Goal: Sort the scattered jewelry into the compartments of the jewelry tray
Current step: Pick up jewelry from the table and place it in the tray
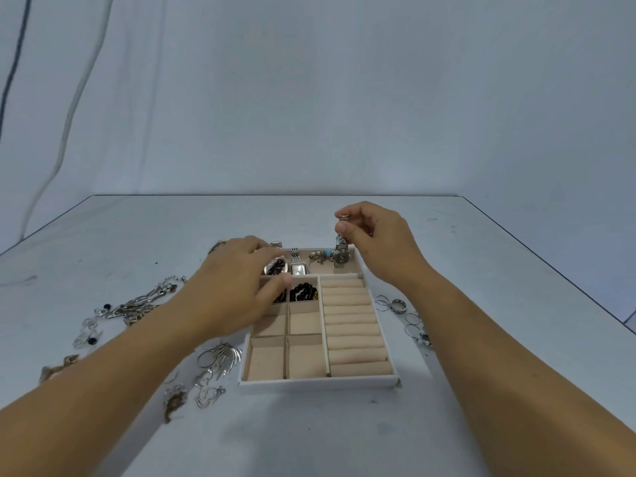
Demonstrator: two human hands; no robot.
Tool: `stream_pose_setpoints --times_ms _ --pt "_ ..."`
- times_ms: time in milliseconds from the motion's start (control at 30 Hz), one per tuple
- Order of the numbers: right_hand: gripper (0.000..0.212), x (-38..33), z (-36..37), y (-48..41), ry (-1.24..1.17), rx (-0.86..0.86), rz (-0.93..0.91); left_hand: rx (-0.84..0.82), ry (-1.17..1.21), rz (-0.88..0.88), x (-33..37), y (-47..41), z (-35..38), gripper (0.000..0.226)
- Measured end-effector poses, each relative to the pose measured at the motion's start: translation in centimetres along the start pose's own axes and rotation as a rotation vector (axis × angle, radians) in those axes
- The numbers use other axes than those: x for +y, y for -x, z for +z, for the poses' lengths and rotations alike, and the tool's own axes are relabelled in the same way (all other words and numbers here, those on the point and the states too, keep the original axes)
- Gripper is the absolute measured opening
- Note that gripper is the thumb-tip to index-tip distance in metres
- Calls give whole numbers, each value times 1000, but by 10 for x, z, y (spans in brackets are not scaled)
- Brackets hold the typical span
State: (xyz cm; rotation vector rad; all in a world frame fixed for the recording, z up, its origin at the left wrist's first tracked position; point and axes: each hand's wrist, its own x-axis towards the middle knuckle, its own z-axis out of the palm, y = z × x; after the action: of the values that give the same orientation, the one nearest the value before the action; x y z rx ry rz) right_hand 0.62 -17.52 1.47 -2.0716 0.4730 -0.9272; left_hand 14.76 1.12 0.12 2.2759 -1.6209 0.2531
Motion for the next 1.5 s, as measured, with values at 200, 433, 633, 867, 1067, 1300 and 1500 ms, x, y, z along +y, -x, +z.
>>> stream_pose_setpoints --times_ms 200,433,633,867,1067,1300,1500 --pt "11 0 14 -10 35 -53 39 -32 122 0 6 31 7 70" --pt "9 1 24 -20 54 -109 77 -54 205 -34 5 37 16 74" --pt "8 8 34 -27 121 -208 122 -39 218 -41 3 38 18 75" --pt "9 13 27 -34 192 -271 199 -34 230 -47 2 38 19 73" --pt "9 10 21 -43 351 -410 169 -35 225 -42 2 38 18 68" --pt "8 14 23 -40 378 -388 141 -39 237 -44 3 39 16 68" --pt "7 16 20 -36 453 -379 82 -44 230 -49 5 39 15 65"
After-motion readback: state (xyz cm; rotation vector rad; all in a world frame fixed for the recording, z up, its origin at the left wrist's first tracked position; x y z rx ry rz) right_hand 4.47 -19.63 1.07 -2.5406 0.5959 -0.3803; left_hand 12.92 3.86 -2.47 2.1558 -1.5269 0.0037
